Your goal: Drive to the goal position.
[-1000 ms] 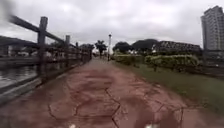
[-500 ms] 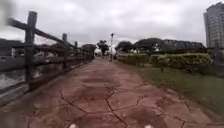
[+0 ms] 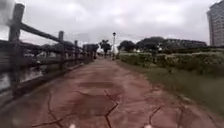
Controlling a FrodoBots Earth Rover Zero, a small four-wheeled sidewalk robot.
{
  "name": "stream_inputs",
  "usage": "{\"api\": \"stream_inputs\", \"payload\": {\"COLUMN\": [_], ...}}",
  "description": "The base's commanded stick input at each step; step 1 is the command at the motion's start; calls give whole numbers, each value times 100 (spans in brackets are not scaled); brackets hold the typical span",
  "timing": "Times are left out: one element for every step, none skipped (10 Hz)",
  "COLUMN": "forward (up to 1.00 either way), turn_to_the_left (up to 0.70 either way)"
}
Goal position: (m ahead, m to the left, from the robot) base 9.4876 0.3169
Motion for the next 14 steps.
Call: {"api": "stream_inputs", "payload": {"forward": [85, 85, 85, 85, 85, 85, 85, 85, 85, 85, 85, 85, 85, 85], "turn_to_the_left": [1, 1, 1, 1, 1, 1, 1, 1, 1, 1, 1, 1, 1, 1]}}
